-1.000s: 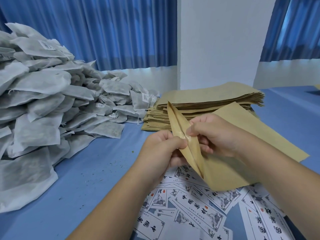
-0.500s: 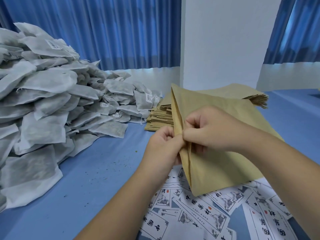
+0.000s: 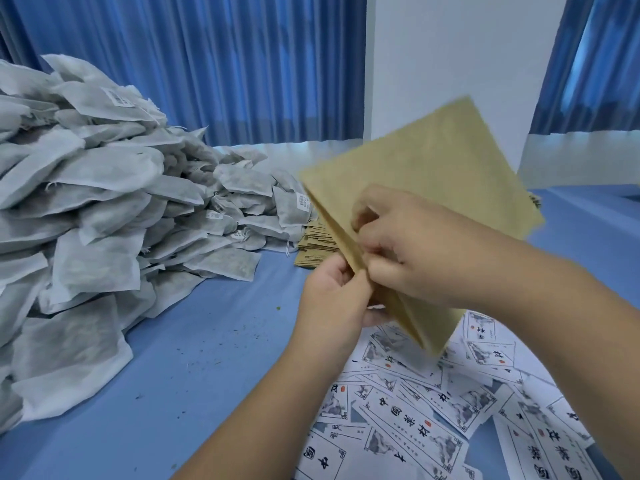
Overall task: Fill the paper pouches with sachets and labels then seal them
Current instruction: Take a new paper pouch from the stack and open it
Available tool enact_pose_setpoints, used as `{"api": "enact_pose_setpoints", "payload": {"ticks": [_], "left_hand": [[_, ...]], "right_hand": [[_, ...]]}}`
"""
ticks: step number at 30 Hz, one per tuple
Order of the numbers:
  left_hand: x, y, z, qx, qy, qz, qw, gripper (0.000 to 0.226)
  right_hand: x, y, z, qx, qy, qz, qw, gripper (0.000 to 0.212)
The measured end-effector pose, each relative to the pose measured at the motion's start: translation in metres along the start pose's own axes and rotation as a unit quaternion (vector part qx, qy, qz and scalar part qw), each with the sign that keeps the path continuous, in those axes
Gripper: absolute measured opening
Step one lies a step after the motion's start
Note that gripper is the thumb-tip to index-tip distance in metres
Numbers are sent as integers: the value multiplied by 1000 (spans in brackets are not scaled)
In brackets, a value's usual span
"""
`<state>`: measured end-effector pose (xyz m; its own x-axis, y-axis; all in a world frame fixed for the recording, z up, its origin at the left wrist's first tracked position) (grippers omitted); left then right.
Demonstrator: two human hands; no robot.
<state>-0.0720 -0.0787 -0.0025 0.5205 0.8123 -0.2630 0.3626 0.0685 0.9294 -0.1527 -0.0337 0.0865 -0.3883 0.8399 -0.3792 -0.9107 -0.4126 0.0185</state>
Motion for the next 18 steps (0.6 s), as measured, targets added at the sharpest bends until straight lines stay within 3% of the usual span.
{"api": "enact_pose_setpoints", "payload": {"ticks": [4,10,18], "left_hand": [[-7,-3,12,6,47,31,998,14],[-15,-12,26,-80,80,113,987,23],[-22,-12,29,-136,130,103,977,19]], "right_hand": [[-12,-1,-11,-7,-16,-14,1000,23],[-29,8,-36,39,-62,-106,992,23],[-31,14,-36,40,-47,-132,989,23]]}}
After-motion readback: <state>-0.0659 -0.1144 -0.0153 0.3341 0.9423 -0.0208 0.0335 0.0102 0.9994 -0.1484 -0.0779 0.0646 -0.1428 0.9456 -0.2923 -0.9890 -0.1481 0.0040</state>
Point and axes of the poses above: each hand's wrist, its own x-axis away from the middle knuckle, its own z-axis out of the back of the hand, y = z × x, the point moved 4 cm from there along -x, towards the middle knuckle, and after that the axes turned 5 degrees about -y, right-handed, at the moved point
